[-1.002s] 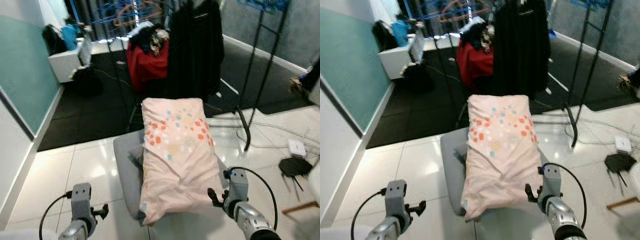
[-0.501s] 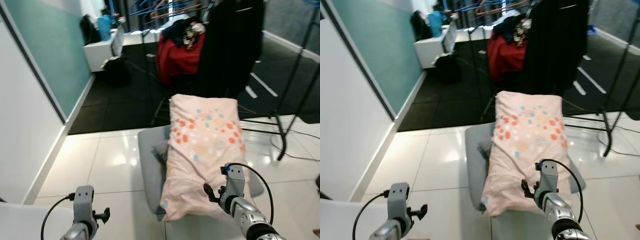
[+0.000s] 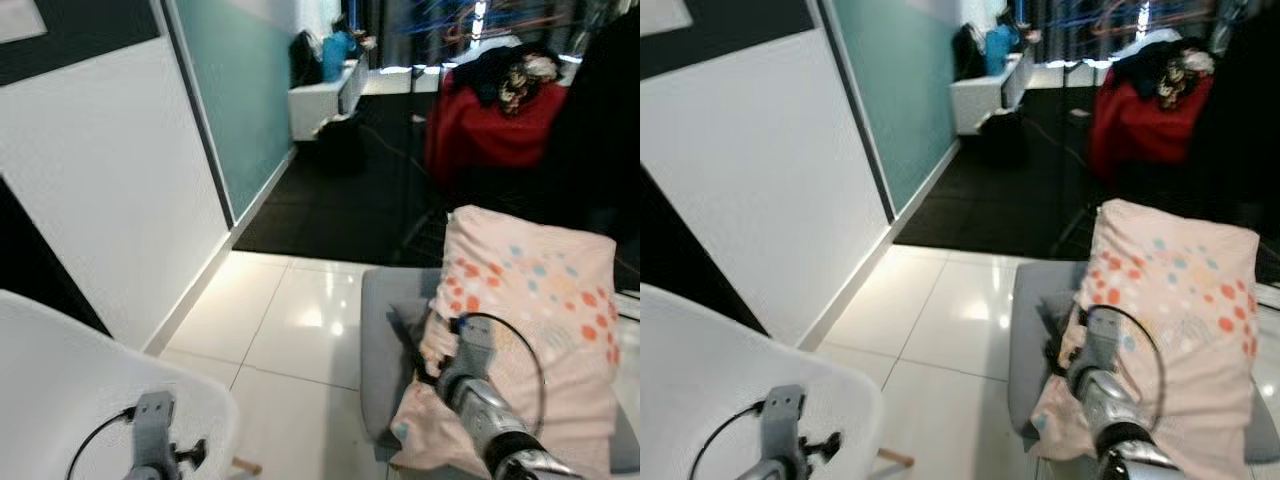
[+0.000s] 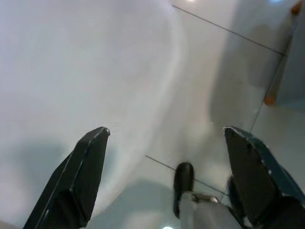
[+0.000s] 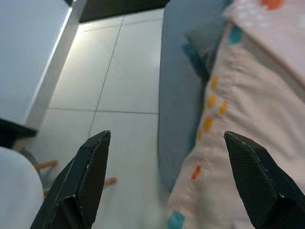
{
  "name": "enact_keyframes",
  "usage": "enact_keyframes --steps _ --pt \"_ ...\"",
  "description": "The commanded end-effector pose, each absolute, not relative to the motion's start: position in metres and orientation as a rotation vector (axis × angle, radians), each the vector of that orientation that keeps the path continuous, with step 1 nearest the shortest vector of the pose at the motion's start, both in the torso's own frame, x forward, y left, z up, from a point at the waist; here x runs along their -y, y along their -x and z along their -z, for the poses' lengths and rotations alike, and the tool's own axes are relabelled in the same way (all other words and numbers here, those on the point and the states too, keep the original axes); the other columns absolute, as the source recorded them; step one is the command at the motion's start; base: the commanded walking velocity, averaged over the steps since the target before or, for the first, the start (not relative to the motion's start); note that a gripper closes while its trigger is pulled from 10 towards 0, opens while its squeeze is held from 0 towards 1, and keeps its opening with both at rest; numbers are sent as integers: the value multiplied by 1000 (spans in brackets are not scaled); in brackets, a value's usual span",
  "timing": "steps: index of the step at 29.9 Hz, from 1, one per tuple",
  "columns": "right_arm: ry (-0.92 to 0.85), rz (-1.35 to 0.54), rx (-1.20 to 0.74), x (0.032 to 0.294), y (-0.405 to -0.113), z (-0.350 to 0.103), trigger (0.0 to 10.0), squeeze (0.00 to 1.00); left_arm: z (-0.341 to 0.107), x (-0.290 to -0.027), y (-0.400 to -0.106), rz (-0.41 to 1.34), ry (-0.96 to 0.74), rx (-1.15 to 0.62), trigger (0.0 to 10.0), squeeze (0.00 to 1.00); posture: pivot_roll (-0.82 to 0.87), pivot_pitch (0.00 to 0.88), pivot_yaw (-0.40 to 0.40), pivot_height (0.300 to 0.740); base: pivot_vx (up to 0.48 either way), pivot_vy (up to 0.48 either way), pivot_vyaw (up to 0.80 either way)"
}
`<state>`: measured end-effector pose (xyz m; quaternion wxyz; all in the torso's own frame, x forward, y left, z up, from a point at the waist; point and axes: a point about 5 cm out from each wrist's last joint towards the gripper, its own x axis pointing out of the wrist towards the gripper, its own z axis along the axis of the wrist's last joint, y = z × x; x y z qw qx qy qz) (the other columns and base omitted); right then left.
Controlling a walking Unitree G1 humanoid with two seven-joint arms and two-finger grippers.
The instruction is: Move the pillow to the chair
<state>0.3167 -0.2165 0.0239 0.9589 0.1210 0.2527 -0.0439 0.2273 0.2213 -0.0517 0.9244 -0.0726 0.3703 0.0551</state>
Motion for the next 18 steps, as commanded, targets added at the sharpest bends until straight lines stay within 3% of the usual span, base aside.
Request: enact_keyframes --steps 1,18 --pt "-239 104 -527 219 -313 -20 10000 0 52 -219 -227 -107 154 -772 10000 0 -192 0 80 740 0 0 0" --pt "-256 142 -570 225 -312 -19 10000 0 51 -213 -232 -77 200 -753 10000 0 -221 0 61 740 0 0 0"
